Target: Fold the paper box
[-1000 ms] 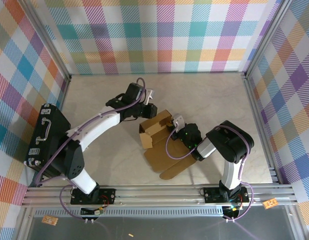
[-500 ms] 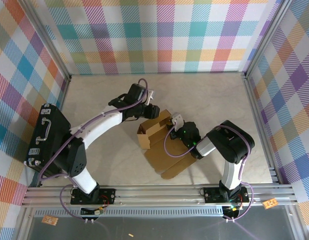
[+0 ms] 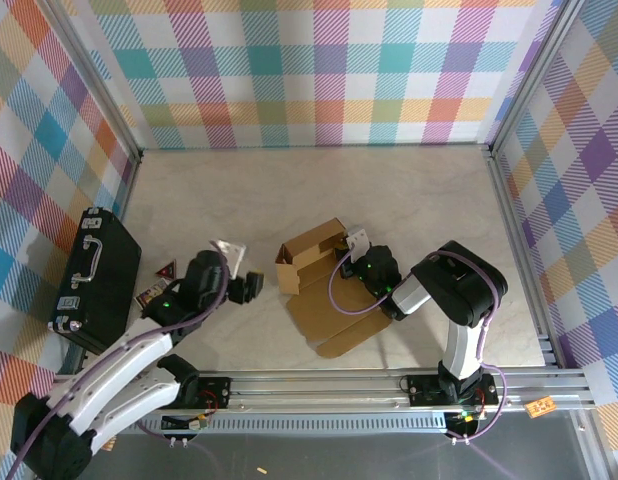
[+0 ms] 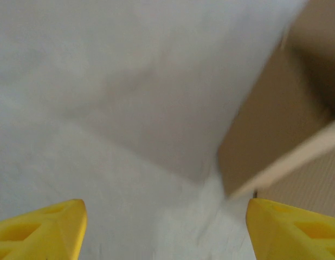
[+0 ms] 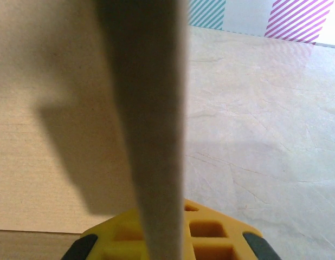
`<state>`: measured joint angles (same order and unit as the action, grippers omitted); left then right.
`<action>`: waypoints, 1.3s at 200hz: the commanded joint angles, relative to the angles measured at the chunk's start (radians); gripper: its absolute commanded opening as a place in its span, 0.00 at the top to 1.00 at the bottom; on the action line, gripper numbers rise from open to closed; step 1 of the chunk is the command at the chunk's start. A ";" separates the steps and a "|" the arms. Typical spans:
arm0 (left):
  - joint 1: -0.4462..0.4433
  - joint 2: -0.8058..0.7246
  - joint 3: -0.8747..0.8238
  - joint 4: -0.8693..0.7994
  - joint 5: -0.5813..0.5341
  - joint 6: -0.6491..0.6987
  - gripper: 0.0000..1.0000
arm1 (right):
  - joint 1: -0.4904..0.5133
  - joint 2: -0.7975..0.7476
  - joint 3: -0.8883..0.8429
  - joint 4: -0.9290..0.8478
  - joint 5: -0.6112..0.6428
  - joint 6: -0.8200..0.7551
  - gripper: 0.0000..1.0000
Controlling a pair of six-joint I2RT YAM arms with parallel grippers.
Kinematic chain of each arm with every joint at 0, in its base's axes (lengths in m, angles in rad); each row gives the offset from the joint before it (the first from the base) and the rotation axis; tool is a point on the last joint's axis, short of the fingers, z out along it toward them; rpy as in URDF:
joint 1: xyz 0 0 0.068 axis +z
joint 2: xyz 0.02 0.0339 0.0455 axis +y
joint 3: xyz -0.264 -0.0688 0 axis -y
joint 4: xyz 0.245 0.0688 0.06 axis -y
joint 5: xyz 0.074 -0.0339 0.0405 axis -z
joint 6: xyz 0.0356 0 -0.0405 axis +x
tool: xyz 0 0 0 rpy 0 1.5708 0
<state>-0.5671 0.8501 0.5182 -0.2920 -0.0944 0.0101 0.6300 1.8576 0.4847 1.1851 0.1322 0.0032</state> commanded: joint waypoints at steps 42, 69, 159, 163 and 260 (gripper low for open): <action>-0.033 0.274 0.046 0.284 0.121 0.235 0.23 | 0.010 -0.046 0.013 -0.137 0.019 0.060 1.00; -0.094 0.312 0.025 0.449 0.021 0.174 0.29 | 0.024 -0.032 0.005 -0.095 0.029 0.083 1.00; -0.324 0.625 0.024 0.958 -0.532 0.131 0.62 | 0.089 -0.051 -0.005 -0.117 0.104 0.152 1.00; -0.331 0.644 0.028 0.972 -0.571 0.140 0.63 | 0.092 -0.053 -0.008 -0.118 0.103 0.155 1.00; -0.370 1.004 0.114 1.346 -0.899 0.168 0.52 | 0.146 -0.118 -0.048 -0.182 0.140 0.252 1.00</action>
<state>-0.9291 1.8080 0.6006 0.9665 -0.9401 0.1631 0.7277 1.7561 0.4648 1.0260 0.3847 0.2295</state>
